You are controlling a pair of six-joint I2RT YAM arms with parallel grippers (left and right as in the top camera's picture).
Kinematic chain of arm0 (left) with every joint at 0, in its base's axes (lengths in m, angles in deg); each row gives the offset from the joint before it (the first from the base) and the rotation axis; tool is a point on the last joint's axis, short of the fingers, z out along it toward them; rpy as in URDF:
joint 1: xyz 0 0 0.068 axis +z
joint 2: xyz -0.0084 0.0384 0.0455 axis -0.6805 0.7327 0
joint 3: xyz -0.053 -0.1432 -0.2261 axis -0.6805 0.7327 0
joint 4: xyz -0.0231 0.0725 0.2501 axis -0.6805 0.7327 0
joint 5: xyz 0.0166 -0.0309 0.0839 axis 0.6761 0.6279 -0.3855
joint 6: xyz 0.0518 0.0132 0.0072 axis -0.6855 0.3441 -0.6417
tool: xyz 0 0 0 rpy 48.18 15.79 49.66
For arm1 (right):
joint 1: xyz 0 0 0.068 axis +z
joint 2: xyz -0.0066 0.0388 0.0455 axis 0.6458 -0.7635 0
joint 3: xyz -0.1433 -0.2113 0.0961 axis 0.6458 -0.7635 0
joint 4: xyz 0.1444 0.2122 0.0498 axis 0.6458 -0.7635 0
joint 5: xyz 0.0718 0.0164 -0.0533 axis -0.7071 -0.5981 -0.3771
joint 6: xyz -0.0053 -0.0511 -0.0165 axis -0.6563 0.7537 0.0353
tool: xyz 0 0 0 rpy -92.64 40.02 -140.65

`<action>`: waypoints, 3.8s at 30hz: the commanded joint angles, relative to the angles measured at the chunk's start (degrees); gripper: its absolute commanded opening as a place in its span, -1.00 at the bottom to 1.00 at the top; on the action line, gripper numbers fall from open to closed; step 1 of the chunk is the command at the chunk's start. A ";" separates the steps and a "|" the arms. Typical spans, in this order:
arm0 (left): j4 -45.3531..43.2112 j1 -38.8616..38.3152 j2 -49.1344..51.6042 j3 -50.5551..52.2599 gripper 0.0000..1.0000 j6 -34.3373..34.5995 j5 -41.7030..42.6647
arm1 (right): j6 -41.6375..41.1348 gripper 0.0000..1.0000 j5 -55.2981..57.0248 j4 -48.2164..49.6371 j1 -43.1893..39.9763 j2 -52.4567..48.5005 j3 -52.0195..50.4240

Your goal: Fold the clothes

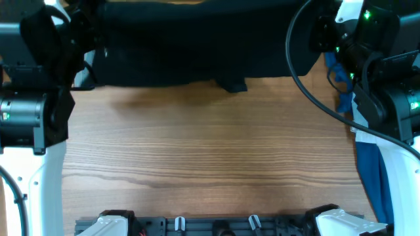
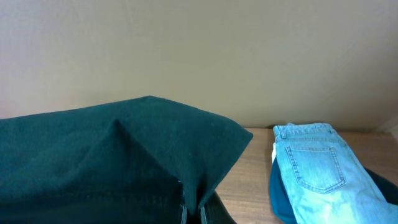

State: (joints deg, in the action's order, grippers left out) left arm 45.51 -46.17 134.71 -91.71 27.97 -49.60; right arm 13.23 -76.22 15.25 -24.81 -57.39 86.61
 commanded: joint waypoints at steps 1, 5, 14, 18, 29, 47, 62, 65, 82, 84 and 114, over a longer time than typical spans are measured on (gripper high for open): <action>0.85 0.17 0.07 -1.18 -0.92 -1.42 -3.08 | -1.66 -0.91 -1.88 -1.16 -0.39 3.50 0.61; 1.81 -0.20 0.07 -1.18 -0.92 -1.20 -3.02 | -4.48 -0.91 -4.24 -5.31 -0.39 6.27 0.61; 9.29 -7.06 0.00 -1.18 -0.92 3.08 -2.84 | -13.22 -0.91 -10.88 -22.38 -0.39 10.27 0.72; 15.85 -11.21 -0.15 -1.18 -0.92 3.43 -2.84 | -12.94 -0.91 -9.66 -28.11 -0.39 10.36 0.72; 12.48 -15.19 -0.24 -1.18 -0.92 3.76 -14.27 | -5.51 -0.91 -5.14 -14.53 -0.39 8.11 0.72; -5.77 -9.70 14.71 -1.18 -0.92 -1.27 -14.91 | -2.01 -0.91 -4.55 2.25 -5.25 -10.12 1.11; -24.90 -9.99 21.40 -1.20 -0.92 1.53 -9.20 | 0.22 -0.91 -1.95 15.04 -8.00 -10.80 1.11; -28.92 -9.92 21.46 -1.20 -0.92 1.11 -9.51 | 0.96 -0.91 1.09 19.19 -8.02 -10.86 1.11; -49.40 -9.92 22.27 -1.18 -0.92 -3.76 -14.73 | 9.64 -0.91 6.45 44.02 -8.00 -11.74 1.09; -49.48 -9.92 23.02 -1.18 -0.92 -4.81 -15.21 | 9.84 -0.91 6.67 44.92 -8.02 -12.39 1.09; -64.35 -9.77 29.86 -1.22 -0.92 -5.64 -15.47 | 10.86 -0.91 13.05 60.81 -8.00 -20.37 2.82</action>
State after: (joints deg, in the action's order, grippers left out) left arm -16.39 -56.32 165.24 -91.71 24.21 -63.65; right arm 22.94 -68.84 72.56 -32.52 -77.89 86.63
